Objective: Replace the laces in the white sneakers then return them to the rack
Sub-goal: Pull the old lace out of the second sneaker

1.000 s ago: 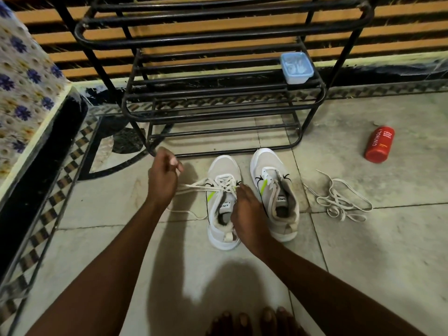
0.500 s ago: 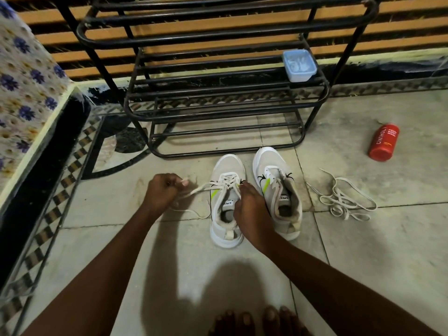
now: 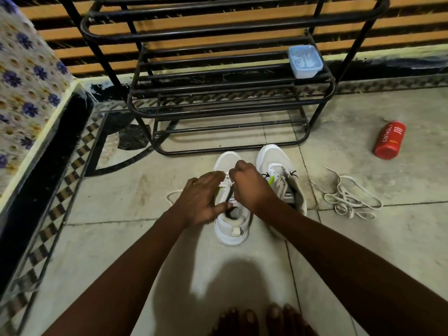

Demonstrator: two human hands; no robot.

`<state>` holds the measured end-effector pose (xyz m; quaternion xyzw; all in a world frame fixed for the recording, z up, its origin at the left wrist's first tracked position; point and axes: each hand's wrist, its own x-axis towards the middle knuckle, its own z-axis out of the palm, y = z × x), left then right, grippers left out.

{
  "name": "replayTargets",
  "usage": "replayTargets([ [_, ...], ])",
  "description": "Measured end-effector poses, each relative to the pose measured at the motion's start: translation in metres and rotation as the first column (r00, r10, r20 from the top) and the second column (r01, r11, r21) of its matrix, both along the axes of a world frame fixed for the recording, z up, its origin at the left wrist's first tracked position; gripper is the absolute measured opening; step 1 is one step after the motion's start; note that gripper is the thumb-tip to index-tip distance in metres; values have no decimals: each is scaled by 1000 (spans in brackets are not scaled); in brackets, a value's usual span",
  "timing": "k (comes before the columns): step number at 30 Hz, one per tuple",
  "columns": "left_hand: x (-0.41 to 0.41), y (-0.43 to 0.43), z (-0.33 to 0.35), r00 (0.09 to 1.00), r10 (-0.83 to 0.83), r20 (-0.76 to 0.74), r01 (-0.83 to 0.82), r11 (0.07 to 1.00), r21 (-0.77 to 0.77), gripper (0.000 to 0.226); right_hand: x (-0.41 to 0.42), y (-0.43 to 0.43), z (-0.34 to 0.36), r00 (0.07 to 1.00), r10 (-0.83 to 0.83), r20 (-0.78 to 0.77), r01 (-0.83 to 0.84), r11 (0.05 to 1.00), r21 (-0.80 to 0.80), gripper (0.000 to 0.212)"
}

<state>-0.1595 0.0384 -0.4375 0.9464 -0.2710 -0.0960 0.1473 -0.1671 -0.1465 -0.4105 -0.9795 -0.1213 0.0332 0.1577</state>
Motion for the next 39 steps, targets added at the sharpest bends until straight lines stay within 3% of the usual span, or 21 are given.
replayTargets([
  [3,-10,1,-7,1000,15,26,-14,999,-35,89,3,-1,0,1000,3,21,-4,1000,16,21],
  [6,-15,-3,-9,999,35,42,-31,996,-81,84,-1,-2,-8,959,-280,35,249,897,365,14],
  [8,-16,-5,-10,998,33,44,-29,994,-106,81,0,0,-9,815,-556,-162,526,594,609,9],
  [10,-16,-4,-10,998,23,51,-17,994,-111,79,6,4,-7,678,-599,-425,667,260,698,16],
  [11,-16,-4,-11,998,19,54,-13,994,-107,78,8,5,-5,667,-566,-485,672,176,719,21],
  [13,-16,-3,-11,998,21,64,-14,995,-99,79,8,1,-2,759,-484,-435,606,285,742,29],
  [15,-16,-4,-10,998,29,61,-23,996,-91,81,10,-12,2,918,-336,-212,388,643,661,22],
  [17,-16,-5,-10,998,33,46,-28,994,-103,82,16,-24,7,985,-139,-105,173,867,467,9],
  [21,-16,-4,-10,999,36,-5,-36,990,-134,84,22,-26,12,986,18,-165,15,980,198,11],
  [23,-15,-3,-11,999,51,-18,-53,990,-127,86,25,-24,16,932,-48,-360,210,879,427,20],
  [25,-14,-2,-12,998,60,-11,-60,992,-106,86,29,-27,23,759,-57,-648,613,396,683,23],
  [26,-14,-1,-13,998,60,-5,-60,994,-96,86,31,-30,23,658,-34,-752,742,202,640,25],
  [27,-14,-1,-13,998,57,1,-56,995,-88,87,30,-31,21,620,-36,-784,778,156,609,30],
  [28,-14,-1,-13,999,51,5,-51,995,-84,88,26,-33,21,658,-106,-746,739,281,612,34],
  [29,-14,-1,-13,999,47,6,-47,996,-82,89,22,-34,19,760,-172,-627,607,533,590,35],
  [30,-15,-1,-13,999,47,8,-46,996,-81,90,18,-36,18,873,-191,-449,403,801,443,31],
  [31,-15,-2,-14,999,47,12,-45,996,-83,90,16,-37,17,949,-136,-284,217,936,278,25],
  [33,-16,-1,-14,999,45,20,-43,995,-89,88,17,-40,18,993,-30,-118,66,945,321,14],
  [35,-15,-1,-15,999,47,24,-44,995,-89,87,17,-37,21,984,-139,-115,181,757,628,16],
  [37,-16,-1,-15,998,43,38,-40,995,-88,85,18,-35,23,825,-333,-457,542,238,806,28],
  [39,-15,-1,-16,998,45,52,-40,995,-87,85,20,-32,25,556,-191,-809,767,-256,588,27],
])
